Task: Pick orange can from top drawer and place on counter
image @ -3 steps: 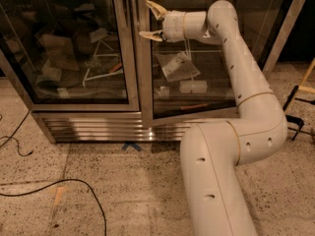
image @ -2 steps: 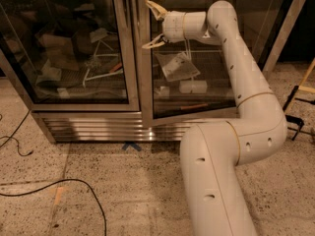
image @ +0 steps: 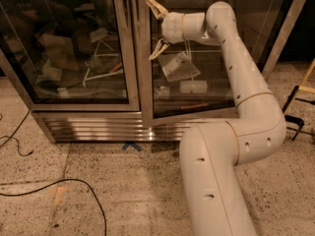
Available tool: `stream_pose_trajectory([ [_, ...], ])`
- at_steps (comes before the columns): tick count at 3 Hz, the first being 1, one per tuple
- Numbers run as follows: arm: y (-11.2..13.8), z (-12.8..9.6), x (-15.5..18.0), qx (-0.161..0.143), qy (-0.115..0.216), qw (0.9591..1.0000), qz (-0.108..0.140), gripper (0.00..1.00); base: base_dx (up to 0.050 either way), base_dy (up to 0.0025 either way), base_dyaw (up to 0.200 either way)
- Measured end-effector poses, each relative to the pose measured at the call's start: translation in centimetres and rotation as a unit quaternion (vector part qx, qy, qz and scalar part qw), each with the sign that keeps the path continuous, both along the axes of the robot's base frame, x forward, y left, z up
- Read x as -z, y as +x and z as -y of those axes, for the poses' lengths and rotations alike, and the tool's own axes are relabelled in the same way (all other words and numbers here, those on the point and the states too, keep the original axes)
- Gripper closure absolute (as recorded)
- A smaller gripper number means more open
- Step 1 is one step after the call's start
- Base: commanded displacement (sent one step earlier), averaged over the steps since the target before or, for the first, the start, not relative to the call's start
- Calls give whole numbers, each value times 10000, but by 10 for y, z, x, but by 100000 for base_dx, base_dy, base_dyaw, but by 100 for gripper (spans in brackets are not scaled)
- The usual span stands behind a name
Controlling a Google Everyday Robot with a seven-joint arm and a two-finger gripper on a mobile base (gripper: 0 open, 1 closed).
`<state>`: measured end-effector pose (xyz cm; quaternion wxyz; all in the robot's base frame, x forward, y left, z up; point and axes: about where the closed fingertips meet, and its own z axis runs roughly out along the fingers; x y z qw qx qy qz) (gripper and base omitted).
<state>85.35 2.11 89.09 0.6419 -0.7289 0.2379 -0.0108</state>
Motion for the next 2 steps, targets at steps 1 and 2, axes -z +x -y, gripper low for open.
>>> stream_pose_trajectory([
  [1, -3, -4, -2, -38, -46, 10000, -60, 0, 0, 0, 0],
  [2, -1, -4, -1, -36, -46, 10000, -59, 0, 0, 0, 0],
])
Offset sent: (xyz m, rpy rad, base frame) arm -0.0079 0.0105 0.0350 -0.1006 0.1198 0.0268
